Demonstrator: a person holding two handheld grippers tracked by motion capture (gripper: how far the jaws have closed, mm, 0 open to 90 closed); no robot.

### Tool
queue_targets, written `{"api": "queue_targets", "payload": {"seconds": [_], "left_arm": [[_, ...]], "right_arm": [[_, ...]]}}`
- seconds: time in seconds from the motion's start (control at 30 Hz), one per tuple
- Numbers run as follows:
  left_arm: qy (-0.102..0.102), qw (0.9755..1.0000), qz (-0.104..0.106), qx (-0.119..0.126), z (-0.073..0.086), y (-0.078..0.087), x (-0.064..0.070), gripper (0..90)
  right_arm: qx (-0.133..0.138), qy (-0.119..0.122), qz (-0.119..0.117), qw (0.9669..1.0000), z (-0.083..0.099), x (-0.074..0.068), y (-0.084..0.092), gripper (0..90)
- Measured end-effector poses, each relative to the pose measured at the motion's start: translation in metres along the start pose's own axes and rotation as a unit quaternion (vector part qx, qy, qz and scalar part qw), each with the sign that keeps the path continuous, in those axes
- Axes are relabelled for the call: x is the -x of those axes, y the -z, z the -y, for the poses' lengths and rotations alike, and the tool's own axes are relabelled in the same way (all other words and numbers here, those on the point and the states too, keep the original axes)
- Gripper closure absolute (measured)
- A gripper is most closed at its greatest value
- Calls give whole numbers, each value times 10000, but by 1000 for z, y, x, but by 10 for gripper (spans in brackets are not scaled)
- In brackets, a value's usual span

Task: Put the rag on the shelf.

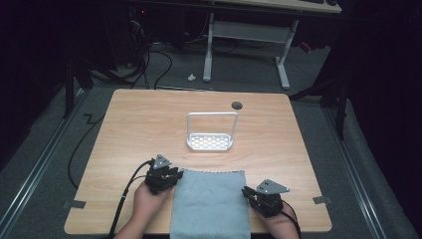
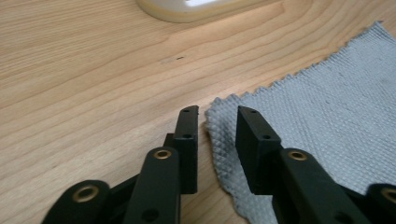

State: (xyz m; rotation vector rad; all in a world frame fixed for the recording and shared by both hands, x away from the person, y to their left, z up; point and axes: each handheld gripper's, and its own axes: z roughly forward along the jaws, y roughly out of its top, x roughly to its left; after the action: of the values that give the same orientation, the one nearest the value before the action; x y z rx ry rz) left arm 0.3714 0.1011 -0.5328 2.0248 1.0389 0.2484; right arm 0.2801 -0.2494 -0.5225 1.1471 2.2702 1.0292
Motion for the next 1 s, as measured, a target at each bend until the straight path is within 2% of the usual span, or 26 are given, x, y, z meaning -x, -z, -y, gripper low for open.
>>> {"api": "queue_targets", "payload": {"seconds": [0.07,0.13,0.3,0.4,0.63,0.7,0.73,0.83,0.93,1.0], "left_arm": [[-13,10000,29,-1,1,0,1,740],[-41,10000,59,20,2,-1,1,818],[-21,9999,155,19,3,-1,1,864],[-67,9999,144,14,3,0,1,867],[-38,9999,166,11,4,0,1,874],[-47,9999,156,9,4,0,1,875],[-38,9999,167,7,4,0,1,879],[-4,9998,183,14,3,-1,0,883],[-75,9999,144,16,3,0,2,884],[-81,9996,221,124,3,3,1,884]], "right_arm": [[45,-44,58,10000,-3,2,-3,797],[91,-86,244,9996,-9,5,-8,751],[74,-570,474,9972,-31,25,-30,675],[-42,-793,463,9958,-37,35,-43,662],[-245,-736,411,9961,-32,36,-45,685],[-176,-571,355,9976,-29,34,-46,709],[-184,-531,405,9976,-29,33,-46,746],[-163,-438,345,9983,-30,32,-47,874],[-177,-302,315,9989,-30,29,-47,893],[-118,-177,329,9992,-30,26,-46,894]]}}
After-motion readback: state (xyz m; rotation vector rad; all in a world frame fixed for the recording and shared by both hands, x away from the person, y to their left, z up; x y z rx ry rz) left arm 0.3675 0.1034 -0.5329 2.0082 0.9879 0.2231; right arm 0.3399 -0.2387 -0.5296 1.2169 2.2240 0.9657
